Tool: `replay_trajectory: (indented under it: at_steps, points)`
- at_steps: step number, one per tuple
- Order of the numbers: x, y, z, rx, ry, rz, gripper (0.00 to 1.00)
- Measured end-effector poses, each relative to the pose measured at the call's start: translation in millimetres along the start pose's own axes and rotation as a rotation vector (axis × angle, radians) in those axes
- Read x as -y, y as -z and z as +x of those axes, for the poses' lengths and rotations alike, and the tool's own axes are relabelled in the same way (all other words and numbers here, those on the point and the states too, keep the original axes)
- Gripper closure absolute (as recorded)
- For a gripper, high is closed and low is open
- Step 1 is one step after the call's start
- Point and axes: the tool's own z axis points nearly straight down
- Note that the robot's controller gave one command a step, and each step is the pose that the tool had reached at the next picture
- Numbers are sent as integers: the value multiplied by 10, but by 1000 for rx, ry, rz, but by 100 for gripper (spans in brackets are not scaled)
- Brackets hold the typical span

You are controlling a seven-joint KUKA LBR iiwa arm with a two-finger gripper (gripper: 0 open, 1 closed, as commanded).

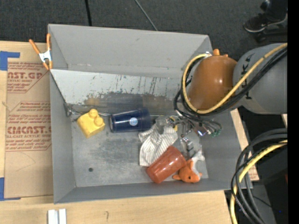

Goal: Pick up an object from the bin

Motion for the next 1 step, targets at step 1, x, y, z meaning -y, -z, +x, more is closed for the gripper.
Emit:
replay_trajectory:
  at_steps: [1]
  points:
    - [-170, -286, -100, -1, 148, 1, 0]
